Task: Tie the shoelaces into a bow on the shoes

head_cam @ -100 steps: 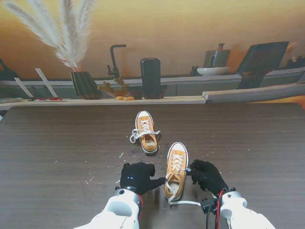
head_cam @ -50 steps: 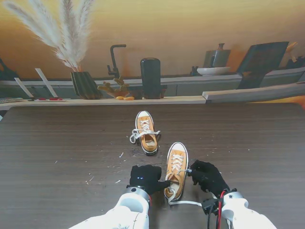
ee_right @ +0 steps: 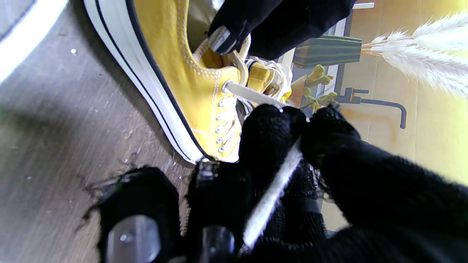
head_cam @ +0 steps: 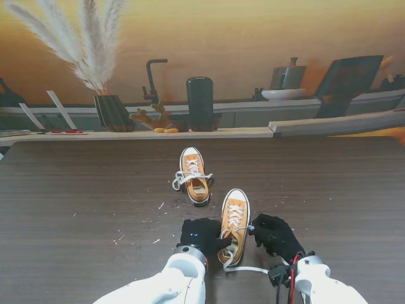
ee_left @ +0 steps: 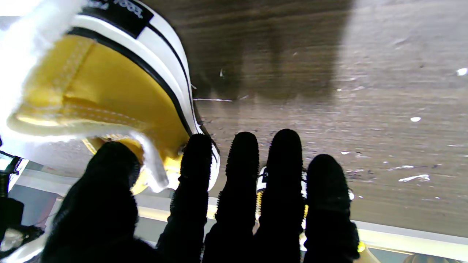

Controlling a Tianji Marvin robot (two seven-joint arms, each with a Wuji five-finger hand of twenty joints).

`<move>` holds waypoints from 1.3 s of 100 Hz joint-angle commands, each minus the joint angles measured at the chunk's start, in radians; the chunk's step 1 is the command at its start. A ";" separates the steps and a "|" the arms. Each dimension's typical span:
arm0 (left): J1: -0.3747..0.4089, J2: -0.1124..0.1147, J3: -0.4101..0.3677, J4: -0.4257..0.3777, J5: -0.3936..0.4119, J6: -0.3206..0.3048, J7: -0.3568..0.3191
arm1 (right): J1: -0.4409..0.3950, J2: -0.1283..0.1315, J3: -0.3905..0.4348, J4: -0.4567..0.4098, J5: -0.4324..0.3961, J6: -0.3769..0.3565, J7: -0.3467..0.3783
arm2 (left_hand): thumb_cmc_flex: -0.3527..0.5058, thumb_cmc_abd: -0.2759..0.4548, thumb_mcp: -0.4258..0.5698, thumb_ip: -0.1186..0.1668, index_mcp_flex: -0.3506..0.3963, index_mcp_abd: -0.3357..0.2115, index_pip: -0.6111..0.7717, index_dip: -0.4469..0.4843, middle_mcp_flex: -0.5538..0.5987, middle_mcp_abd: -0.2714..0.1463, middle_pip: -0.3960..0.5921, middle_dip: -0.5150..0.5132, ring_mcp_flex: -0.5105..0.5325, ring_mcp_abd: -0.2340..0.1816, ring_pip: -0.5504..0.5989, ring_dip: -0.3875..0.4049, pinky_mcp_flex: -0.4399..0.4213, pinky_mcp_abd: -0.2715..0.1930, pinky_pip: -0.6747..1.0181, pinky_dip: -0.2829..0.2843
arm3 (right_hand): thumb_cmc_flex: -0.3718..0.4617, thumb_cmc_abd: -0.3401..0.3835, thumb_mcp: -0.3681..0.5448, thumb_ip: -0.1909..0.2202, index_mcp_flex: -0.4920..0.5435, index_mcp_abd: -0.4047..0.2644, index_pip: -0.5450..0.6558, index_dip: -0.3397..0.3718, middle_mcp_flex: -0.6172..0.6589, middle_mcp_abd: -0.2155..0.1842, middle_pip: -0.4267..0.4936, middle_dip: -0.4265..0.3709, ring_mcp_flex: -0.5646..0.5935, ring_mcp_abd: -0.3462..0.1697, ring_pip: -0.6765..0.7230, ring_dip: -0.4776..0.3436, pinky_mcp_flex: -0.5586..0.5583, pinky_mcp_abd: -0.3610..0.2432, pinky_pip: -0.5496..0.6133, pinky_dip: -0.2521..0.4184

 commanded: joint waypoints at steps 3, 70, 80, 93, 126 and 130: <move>-0.005 -0.019 0.003 0.008 -0.009 -0.019 -0.004 | -0.010 0.005 0.005 -0.012 0.007 -0.002 0.019 | 0.064 -0.071 0.063 0.028 -0.007 0.039 0.039 -0.008 0.013 -0.009 0.031 0.025 0.035 -0.009 0.030 0.035 0.013 0.012 0.040 0.010 | 0.041 0.016 -0.019 0.048 -0.007 -0.058 0.003 0.003 -0.006 0.129 -0.005 0.015 0.030 -0.191 0.020 -0.008 0.030 -0.016 0.215 -0.006; 0.039 -0.063 -0.042 0.077 -0.053 -0.119 0.132 | -0.046 0.009 0.040 -0.036 0.054 -0.026 0.051 | 0.229 -0.086 0.268 -0.024 -0.185 -0.014 0.258 0.195 -0.009 -0.062 0.079 0.250 0.010 -0.084 0.107 0.061 -0.005 -0.032 0.074 0.011 | 0.044 0.016 -0.020 0.049 -0.001 -0.054 -0.003 0.007 -0.003 0.131 -0.005 0.018 0.029 -0.189 0.023 -0.011 0.030 -0.016 0.213 -0.007; 0.058 -0.061 -0.067 0.069 -0.067 -0.140 0.141 | -0.045 0.009 0.040 -0.035 0.054 -0.022 0.050 | 0.223 -0.070 0.268 -0.017 -0.216 -0.012 0.270 0.223 -0.033 -0.064 0.081 0.244 -0.011 -0.085 0.099 0.058 -0.030 -0.031 0.059 0.009 | 0.044 0.016 -0.021 0.049 -0.001 -0.054 -0.003 0.008 -0.003 0.131 -0.005 0.018 0.029 -0.189 0.023 -0.012 0.030 -0.016 0.213 -0.007; 0.077 -0.061 -0.095 0.062 -0.087 -0.165 0.155 | -0.041 0.008 0.039 -0.032 0.053 -0.017 0.048 | 0.222 -0.075 0.271 -0.013 -0.211 -0.016 0.270 0.225 -0.032 -0.056 0.080 0.233 -0.012 -0.075 0.093 0.055 -0.036 -0.026 0.054 0.010 | 0.047 0.014 -0.020 0.050 0.001 -0.051 -0.005 0.009 0.001 0.129 -0.003 0.019 0.030 -0.194 0.026 -0.011 0.030 -0.016 0.213 -0.007; 0.119 -0.064 -0.138 0.040 -0.129 -0.221 0.184 | -0.035 0.006 0.038 -0.028 0.049 -0.012 0.042 | 0.245 -0.083 0.282 -0.051 -0.150 -0.005 0.223 0.138 -0.006 -0.032 0.045 0.185 -0.004 -0.042 0.065 0.034 -0.041 0.000 0.034 0.010 | 0.047 0.012 -0.020 0.050 0.005 -0.051 -0.008 0.011 0.005 0.127 -0.002 0.019 0.030 -0.208 0.032 -0.008 0.031 -0.024 0.219 -0.006; 0.121 -0.062 -0.139 0.035 -0.129 -0.220 0.181 | -0.035 0.006 0.038 -0.027 0.050 -0.013 0.042 | 0.244 -0.081 0.282 -0.053 -0.155 -0.007 0.230 0.145 -0.007 -0.033 0.043 0.184 -0.006 -0.042 0.063 0.033 -0.044 0.002 0.032 0.009 | 0.046 0.012 -0.021 0.050 0.006 -0.052 -0.008 0.011 0.005 0.127 -0.002 0.019 0.030 -0.208 0.032 -0.008 0.031 -0.024 0.219 -0.006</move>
